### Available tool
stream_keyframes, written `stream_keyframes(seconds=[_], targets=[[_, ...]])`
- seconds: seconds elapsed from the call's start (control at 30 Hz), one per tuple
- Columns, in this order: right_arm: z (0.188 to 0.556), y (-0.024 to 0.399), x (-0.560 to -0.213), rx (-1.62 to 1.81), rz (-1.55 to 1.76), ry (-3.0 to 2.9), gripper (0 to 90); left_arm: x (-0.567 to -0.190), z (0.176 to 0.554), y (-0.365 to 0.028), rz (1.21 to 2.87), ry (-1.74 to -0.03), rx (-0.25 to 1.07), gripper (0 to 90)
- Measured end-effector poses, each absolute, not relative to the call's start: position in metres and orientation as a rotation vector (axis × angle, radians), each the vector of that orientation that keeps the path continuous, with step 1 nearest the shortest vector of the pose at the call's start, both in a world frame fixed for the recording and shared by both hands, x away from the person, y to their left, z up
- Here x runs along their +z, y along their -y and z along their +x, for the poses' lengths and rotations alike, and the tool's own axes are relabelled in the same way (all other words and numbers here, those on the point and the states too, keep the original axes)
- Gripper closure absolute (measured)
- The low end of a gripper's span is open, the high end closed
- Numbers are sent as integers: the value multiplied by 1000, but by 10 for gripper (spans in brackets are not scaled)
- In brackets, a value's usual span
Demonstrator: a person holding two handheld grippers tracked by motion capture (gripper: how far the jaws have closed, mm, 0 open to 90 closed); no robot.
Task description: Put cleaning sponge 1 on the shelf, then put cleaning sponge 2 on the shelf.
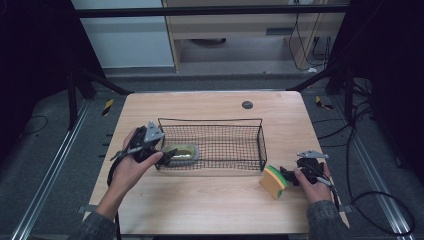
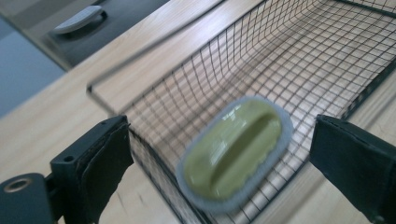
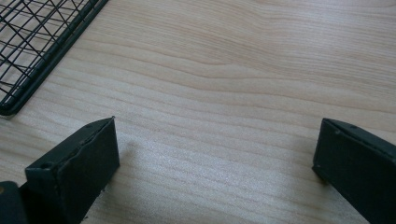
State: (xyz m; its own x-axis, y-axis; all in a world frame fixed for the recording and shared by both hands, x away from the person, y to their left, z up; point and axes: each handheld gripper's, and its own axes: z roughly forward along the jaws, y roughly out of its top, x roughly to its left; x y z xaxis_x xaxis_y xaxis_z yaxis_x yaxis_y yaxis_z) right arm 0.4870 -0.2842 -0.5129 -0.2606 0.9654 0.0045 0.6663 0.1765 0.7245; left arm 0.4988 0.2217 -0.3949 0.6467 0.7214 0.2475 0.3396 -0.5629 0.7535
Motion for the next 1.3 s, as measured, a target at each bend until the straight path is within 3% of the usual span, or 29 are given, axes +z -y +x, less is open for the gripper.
stream_keyframes(seconds=[0.13, 0.23, 0.43, 0.83, 1.3], targets=[[486, 287, -512, 868, 1527, -2009, 23, -428, 471, -241, 2168, -933, 732, 43], [481, 291, -509, 869, 1517, -2034, 96, -444, 463, -249, 2229, -979, 718, 46], [456, 293, -497, 823, 1449, -2073, 93, -469, 461, -265, 2204, -1082, 591, 50], [409, 287, -494, 819, 1351, -2197, 73, -494, 474, -286, 2214, -1206, 464, 53], [402, 269, -490, 902, 1331, -2315, 95, -505, 476, -293, 2153, -1171, 483, 0]])
